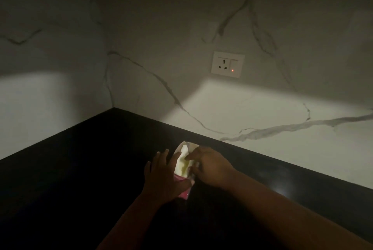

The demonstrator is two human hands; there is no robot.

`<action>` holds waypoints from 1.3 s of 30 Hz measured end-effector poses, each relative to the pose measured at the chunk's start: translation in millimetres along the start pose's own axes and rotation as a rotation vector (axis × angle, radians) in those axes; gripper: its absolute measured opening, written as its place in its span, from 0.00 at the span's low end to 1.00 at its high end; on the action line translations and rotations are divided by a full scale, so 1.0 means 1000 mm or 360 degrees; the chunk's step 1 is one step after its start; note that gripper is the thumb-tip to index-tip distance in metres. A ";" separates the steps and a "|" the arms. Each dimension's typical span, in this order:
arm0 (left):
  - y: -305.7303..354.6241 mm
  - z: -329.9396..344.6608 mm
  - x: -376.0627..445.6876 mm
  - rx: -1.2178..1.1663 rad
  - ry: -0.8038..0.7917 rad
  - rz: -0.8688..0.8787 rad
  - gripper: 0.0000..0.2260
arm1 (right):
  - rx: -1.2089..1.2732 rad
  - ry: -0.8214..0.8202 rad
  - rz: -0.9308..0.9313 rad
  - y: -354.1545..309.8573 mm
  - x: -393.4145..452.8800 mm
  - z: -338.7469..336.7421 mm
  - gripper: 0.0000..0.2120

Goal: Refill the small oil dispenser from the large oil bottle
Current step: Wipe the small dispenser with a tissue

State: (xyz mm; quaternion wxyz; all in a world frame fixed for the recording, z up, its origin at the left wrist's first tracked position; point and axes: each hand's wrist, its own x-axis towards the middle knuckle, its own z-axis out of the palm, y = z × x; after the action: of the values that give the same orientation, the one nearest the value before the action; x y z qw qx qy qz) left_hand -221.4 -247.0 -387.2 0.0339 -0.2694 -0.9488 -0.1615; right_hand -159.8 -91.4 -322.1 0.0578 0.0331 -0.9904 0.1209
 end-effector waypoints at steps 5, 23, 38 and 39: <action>-0.007 0.008 0.009 0.0007 -0.0043 -0.0031 0.42 | -0.0160 -0.0211 -0.0014 0.003 0.015 0.005 0.18; -0.005 0.012 0.018 -0.0170 0.0385 0.0200 0.20 | 0.0118 0.0293 0.0097 0.017 0.016 0.000 0.08; 0.074 -0.056 0.005 -0.1494 0.0356 0.0308 0.15 | 0.0950 0.1114 0.0433 0.011 -0.062 -0.044 0.18; 0.081 -0.062 0.004 -0.1600 0.0217 0.0309 0.18 | 0.0985 0.1129 0.0470 0.011 -0.072 -0.049 0.18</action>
State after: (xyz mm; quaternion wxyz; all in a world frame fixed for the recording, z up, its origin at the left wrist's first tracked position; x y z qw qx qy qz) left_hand -183.7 -200.3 -304.9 -0.0231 -0.3281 -0.7203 -0.6108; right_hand -84.2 -65.2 -286.2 0.3612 -0.1350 -0.8214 0.4202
